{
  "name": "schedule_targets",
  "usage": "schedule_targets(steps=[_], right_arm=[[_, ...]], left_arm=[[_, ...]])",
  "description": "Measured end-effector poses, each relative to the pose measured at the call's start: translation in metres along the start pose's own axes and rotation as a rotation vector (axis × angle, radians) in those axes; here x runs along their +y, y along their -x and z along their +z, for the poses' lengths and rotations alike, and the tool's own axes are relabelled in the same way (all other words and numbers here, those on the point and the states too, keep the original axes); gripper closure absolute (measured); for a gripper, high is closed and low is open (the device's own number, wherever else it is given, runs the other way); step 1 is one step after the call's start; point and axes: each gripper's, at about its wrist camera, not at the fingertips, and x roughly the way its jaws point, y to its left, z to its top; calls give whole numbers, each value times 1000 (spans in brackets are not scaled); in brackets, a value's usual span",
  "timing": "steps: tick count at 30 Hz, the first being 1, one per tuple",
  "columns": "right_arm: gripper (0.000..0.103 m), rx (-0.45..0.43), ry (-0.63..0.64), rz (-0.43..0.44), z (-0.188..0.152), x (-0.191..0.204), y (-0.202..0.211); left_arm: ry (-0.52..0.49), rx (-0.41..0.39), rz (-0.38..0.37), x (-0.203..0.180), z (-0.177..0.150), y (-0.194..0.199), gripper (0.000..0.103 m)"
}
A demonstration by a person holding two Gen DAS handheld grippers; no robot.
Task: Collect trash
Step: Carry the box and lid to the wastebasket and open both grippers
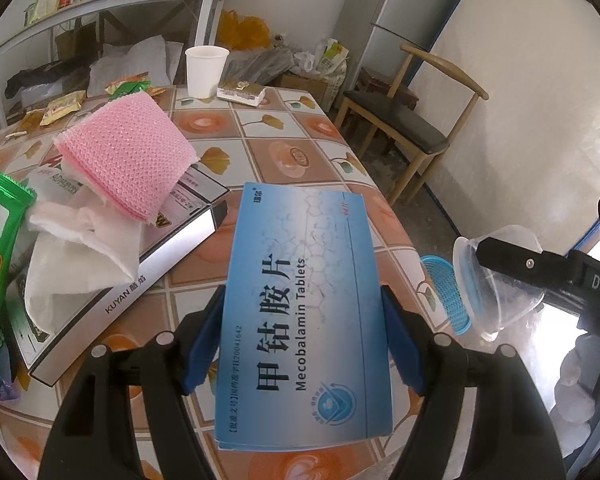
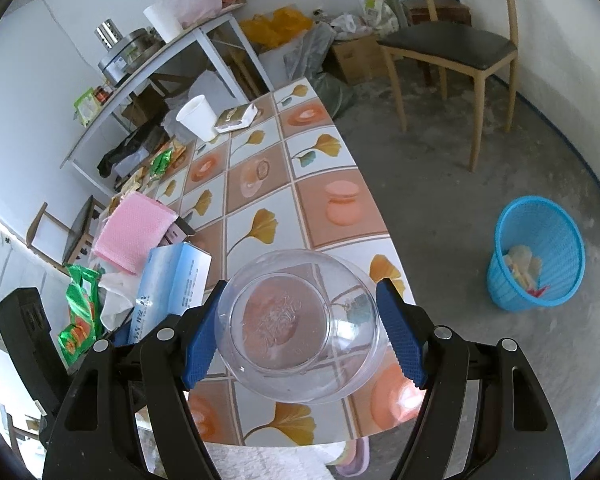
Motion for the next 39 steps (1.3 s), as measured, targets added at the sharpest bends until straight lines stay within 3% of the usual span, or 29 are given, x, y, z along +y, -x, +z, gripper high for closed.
schedule_targets(steps=[4,10,13,18,23,26,32,39], right_arm=[[34,-13,-17,7,2,-5,4],[34,-78,-71,25,5,-26,27],[34,-127,-112,13,6,-44,46],[34,-225,-253,-28,0,-108,83],[34,-273,-437,-35,-9,-184,97],[34,-276,-563,-40,-14,-237,91],[34,-264,-732,-34,-11,-320,55],[25,-257,-884,-10,-3,-393,0]], left_arm=[[1,-7,-17,-1,2,4,32],[-5,-27,-113,-12,18,19,32],[-15,-9,-203,-28,33,20,32],[-76,97,-387,-85,66,-4,31],[-119,311,-519,-163,88,-71,31],[-150,404,-529,-207,91,-114,31],[-210,478,-522,-284,86,-195,31],[-116,553,-506,-328,76,-281,20]])
